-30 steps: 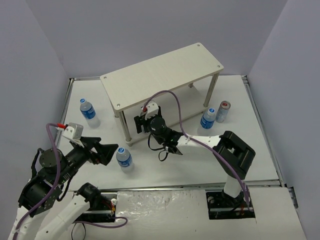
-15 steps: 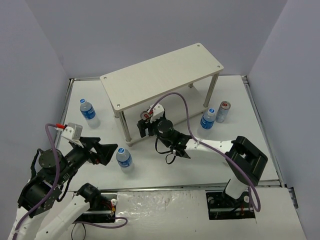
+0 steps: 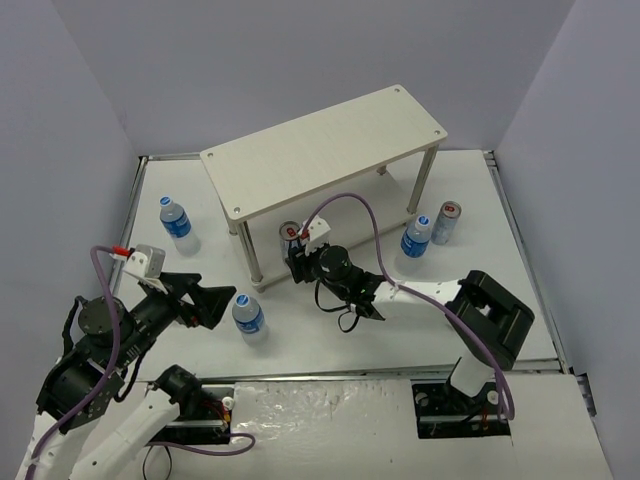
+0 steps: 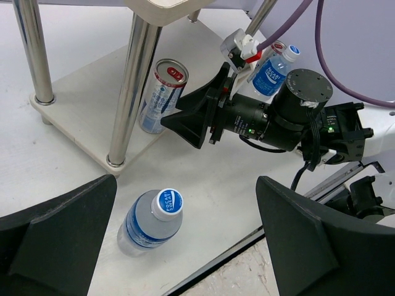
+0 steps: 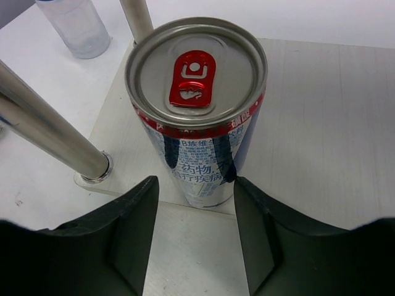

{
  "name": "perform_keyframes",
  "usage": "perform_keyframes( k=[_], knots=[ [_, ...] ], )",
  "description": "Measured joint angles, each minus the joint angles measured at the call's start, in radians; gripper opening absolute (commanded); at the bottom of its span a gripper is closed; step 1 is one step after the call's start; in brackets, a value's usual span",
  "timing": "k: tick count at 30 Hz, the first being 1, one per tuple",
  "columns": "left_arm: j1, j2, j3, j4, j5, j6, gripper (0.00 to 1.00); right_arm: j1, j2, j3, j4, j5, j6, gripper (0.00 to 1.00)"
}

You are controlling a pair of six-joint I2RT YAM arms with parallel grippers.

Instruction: Place and organize the beverage onto the shelf

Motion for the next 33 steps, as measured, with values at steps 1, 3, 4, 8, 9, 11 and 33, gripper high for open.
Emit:
perform_keyframes(
  k=[1,3,4,8,9,11,33],
  knots=[
    [0.000,0.000,0.000,0.001,0.000,0.000,0.94,-0.005,0.007,0.001,0.004,-0.001,0.000,0.44],
    [0.000,0.000,0.000,0.002,-0.002,0.000,0.94,-0.011,0.031,0.013,0.010,-0.004,0.000,0.41],
    [0.000,0.000,0.000,0.002,-0.003,0.000,0.94,-0.016,0.045,0.021,0.013,-0.008,0.000,0.40],
    [0.000,0.000,-0.005,0.004,-0.003,0.000,0.94,-0.022,0.094,0.060,0.037,-0.016,-0.001,0.39],
    [0.000,0.000,-0.008,0.004,-0.003,0.000,0.94,-0.022,0.103,0.066,0.043,-0.018,-0.001,0.39],
    [0.000,0.000,-0.015,0.004,-0.003,0.000,0.94,-0.023,0.121,0.081,0.053,-0.019,-0.002,0.39],
    [0.000,0.004,-0.031,0.012,-0.012,0.000,0.94,-0.023,0.227,0.195,0.070,-0.053,0.001,0.42]
  ],
)
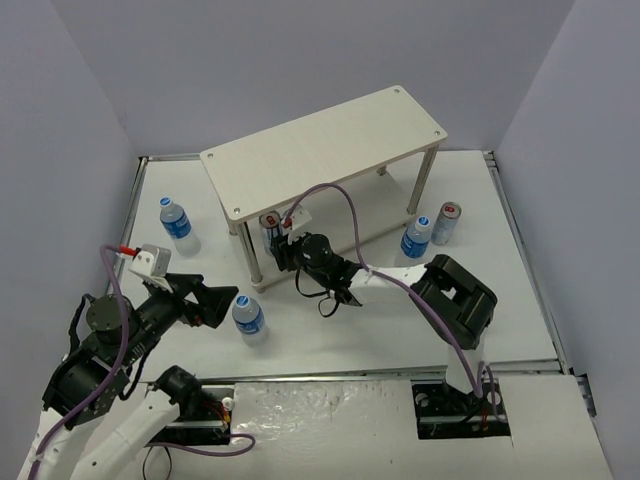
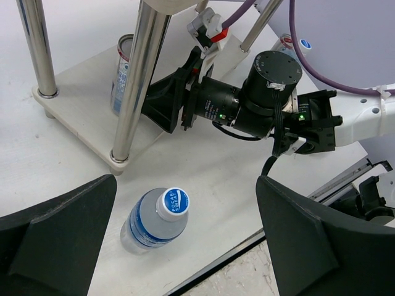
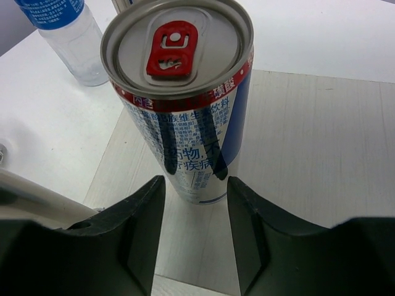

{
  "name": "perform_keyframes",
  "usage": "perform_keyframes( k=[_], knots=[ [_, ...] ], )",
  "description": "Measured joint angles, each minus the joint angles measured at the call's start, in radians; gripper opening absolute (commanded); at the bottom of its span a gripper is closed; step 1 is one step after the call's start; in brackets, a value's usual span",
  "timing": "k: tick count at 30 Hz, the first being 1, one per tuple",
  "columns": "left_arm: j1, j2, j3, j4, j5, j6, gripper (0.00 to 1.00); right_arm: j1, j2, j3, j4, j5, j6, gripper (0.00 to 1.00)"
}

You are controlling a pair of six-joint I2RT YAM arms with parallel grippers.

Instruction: Place and organize the beverage onto the shelf

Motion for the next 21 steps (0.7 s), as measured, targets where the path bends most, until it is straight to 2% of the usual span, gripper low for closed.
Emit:
perform_keyframes(
  k=[5,13,17,21],
  knots=[
    [0.000,0.024,0.000,0.000,-0.019,0.004,0.94,0.000,-0.092,-0.069,-0.044,-0.005,0.003,0.49],
    [0.000,0.076,0.000,-0.007,-0.085,0.019,0.94,0.036,-0.468,-0.254,-0.203,-0.010,0.030,0.72],
    [0.000,0.092,-0.002,-0.005,-0.093,0.014,0.94,0.078,-0.623,-0.264,-0.372,0.121,0.070,0.80],
    [0.000,0.105,-0.006,0.000,-0.115,-0.005,0.94,0.074,-0.812,-0.264,-0.558,0.360,0.102,0.85]
  ],
)
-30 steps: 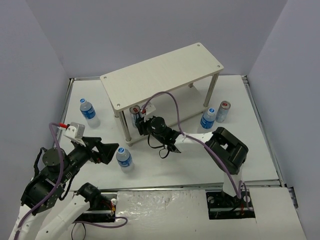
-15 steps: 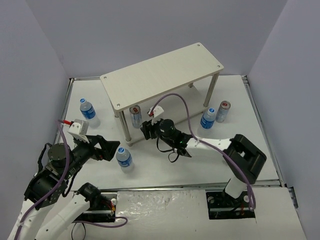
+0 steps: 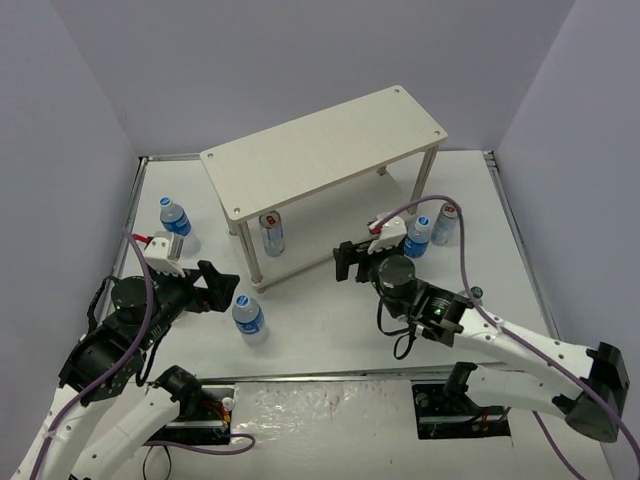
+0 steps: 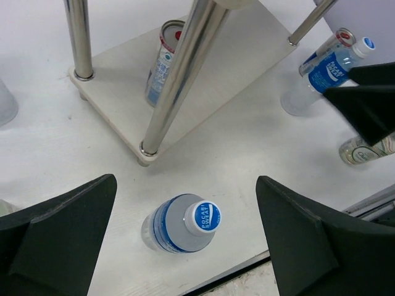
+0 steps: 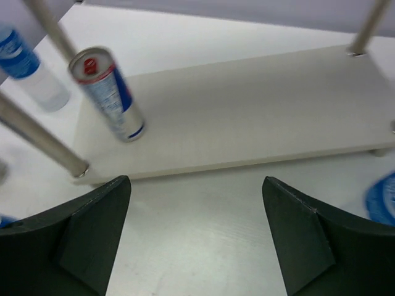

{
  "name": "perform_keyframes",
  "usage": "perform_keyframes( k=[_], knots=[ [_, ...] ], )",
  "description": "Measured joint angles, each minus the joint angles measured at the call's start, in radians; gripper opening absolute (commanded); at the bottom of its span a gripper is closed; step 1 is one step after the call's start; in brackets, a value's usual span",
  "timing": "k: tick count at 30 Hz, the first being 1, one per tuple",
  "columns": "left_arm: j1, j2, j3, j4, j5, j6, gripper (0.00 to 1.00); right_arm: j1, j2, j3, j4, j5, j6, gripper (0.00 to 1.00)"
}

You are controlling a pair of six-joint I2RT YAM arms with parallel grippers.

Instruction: Place and organize the beverage onto the shelf

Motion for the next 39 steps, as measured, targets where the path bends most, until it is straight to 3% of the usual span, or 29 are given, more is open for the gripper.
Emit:
perform_keyframes(
  k=[6,13,18,28,39],
  knots=[
    [0.000,0.000,-0.036,0.011,-0.047,-0.006,0.94,-0.126,-0.128,0.000,-0.096,0.160,0.012,0.92],
    [0.000,-0.001,-0.060,0.015,-0.039,-0.012,0.94,-0.363,-0.016,-0.004,-0.153,0.157,0.044,0.93],
    [0.000,-0.001,-0.060,0.023,-0.029,-0.013,0.94,-0.434,-0.011,-0.042,-0.156,0.149,0.057,0.95],
    [0.000,-0.001,-0.062,0.056,0.024,-0.023,0.94,-0.638,-0.029,-0.206,0.075,-0.070,0.047,0.88],
    [0.000,0.000,-0.071,0.069,0.040,-0.023,0.94,-0.673,0.089,-0.292,0.327,-0.218,-0.037,0.79]
  ],
)
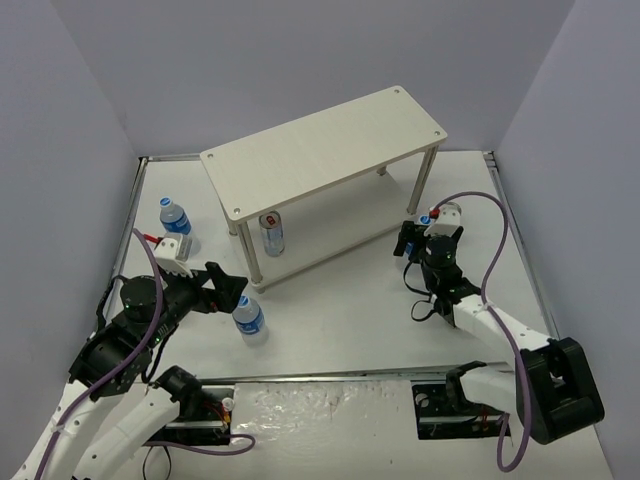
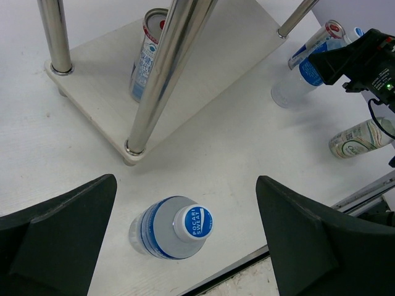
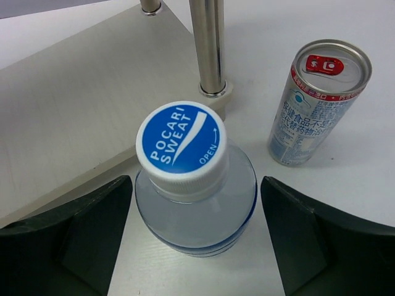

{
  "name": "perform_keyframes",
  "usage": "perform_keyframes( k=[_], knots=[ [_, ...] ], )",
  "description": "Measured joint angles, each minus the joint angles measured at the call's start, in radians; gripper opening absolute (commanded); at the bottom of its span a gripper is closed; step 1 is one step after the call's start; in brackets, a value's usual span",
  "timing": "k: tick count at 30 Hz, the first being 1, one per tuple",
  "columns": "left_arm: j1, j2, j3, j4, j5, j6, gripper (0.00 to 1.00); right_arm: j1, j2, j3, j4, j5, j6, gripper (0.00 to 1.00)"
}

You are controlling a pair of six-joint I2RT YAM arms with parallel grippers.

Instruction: Place and organize the beverage onto the shelf

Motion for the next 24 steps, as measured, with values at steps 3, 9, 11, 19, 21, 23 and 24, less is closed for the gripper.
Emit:
perform_keyframes(
  k=[3,9,11,19,21,23,24],
  knots=[
    [0.000,0.002,0.000,0.000,0.000,0.000,0.94,-0.003,0.023,0.000,0.042,-0.014,-0.014,0.75],
    [0.000,0.010,0.000,0.002,0.008,0.000,0.94,-0.003,0.053,0.000,0.074,-0.017,-0.034,0.56],
    [0.000,0.010,0.000,0.003,0.013,0.000,0.94,-0.008,0.061,0.001,0.083,-0.019,-0.039,0.49],
    [0.000,-0.005,0.000,-0.001,0.026,0.002,0.94,-0.006,0.011,0.035,-0.049,-0.044,-0.044,0.16],
    [0.000,-0.012,0.001,-0.002,0.031,0.003,0.94,0.006,-0.032,0.075,-0.176,-0.051,-0.048,0.16],
    [0.000,-0.019,0.005,-0.003,0.040,0.006,0.94,0.032,-0.085,0.144,-0.333,-0.055,-0.061,0.15],
    [0.000,-0.020,0.013,-0.005,0.048,0.006,0.95,0.048,-0.109,0.180,-0.393,-0.057,-0.067,0.15]
  ],
)
